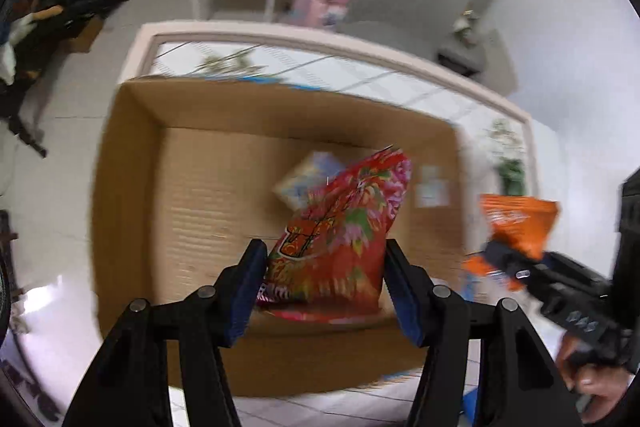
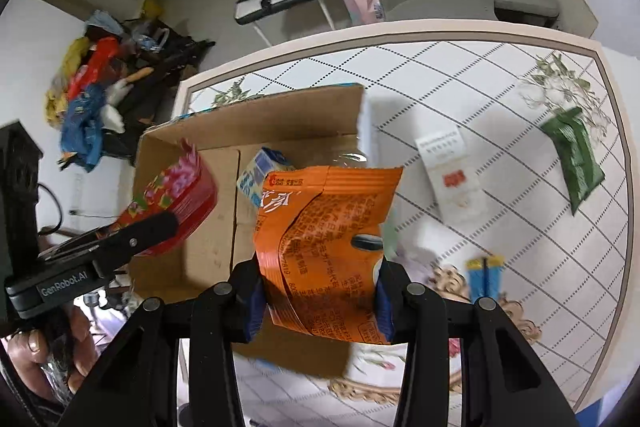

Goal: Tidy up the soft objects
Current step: 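Place the red bag with the left gripper into the box while the right places the orange bag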

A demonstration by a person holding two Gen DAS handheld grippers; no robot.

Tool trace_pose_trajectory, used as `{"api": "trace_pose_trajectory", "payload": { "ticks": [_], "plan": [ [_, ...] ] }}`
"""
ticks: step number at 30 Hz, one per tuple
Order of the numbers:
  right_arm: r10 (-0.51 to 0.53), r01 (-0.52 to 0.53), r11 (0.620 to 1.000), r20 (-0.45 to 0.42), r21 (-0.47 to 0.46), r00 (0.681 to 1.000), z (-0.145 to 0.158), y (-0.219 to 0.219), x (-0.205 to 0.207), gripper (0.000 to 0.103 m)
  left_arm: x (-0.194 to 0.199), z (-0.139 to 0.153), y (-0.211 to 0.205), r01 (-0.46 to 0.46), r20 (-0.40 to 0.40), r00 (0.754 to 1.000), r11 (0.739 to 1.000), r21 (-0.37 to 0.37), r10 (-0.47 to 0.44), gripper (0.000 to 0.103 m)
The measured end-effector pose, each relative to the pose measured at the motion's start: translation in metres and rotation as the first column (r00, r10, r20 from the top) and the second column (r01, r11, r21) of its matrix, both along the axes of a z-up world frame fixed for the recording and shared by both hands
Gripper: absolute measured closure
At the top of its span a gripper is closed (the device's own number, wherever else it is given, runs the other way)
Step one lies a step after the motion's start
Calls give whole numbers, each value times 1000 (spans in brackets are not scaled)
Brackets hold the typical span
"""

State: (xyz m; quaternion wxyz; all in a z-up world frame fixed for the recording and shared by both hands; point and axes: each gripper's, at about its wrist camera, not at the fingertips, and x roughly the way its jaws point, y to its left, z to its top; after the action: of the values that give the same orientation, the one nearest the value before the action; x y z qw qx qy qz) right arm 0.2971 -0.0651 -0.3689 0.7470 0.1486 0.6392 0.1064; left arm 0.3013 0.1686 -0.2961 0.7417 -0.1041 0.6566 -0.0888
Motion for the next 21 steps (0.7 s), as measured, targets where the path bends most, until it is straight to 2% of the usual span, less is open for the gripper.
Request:
{"api": "trace_pose_trajectory", "payload": {
  "ticks": [3,9,13,15,17,18,21],
  "plan": [
    [-2,0,998,-31,-56,1000,-12,28,20,57,17,-25,22,-14,-26,1000,999,50,15,57],
    [-1,-7,991,-57,-136,998,-36,49,53,57,43,-54,37,1,-43,999,997,78,2,57],
    [-6,-11,983,-91,-184,996,-51,55,66,55,52,-61,38,17,-42,999,993,121,-12,55],
    [-8,-10,980,-85,-200,996,-55,54,69,46,55,-61,38,22,-42,999,992,123,-17,54],
    [-13,-4,978,-80,-206,997,-58,51,70,18,54,-58,37,20,-33,999,993,117,-16,54],
    [-20,5,980,-76,-199,997,-57,51,69,15,54,-57,37,20,-28,999,993,119,-16,53],
    [-21,7,980,-67,-201,998,-55,50,67,15,49,-48,36,18,1,1000,991,130,-18,44]
  ]
}}
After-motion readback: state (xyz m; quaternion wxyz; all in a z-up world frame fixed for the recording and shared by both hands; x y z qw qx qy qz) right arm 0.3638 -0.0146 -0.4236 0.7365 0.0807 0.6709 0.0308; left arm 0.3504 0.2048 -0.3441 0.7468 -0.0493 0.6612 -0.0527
